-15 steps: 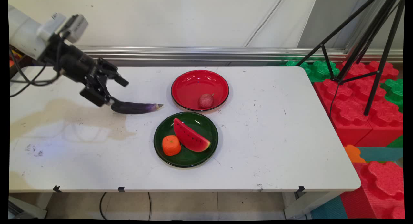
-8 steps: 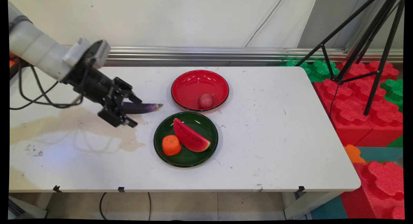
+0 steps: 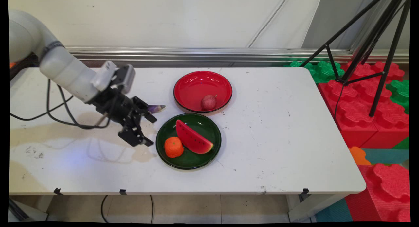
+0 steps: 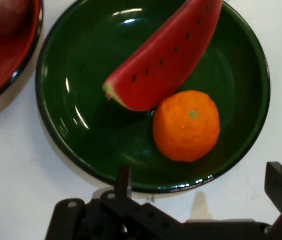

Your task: Pick up the mandarin from the green plate, then place the picked object on the table

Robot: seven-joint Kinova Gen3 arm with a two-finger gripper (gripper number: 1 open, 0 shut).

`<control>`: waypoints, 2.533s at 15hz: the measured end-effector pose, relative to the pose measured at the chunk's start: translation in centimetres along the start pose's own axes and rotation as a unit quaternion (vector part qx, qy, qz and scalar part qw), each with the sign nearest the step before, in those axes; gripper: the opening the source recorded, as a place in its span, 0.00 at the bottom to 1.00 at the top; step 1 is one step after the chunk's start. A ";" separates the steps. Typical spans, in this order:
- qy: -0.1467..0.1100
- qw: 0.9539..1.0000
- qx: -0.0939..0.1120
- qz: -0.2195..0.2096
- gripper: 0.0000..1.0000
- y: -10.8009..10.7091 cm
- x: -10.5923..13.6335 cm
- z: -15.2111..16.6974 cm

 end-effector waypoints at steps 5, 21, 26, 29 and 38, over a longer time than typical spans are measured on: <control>-0.013 1.000 -0.001 -0.002 1.00 0.4 0.6 3.8; 0.001 1.000 0.018 0.005 0.00 0.4 1.5 8.8; 0.011 1.000 0.024 0.003 0.00 -0.1 1.6 8.8; 0.016 1.000 0.027 0.002 0.00 -0.4 1.5 8.3; 0.044 0.999 0.027 0.007 0.00 -0.8 0.7 3.6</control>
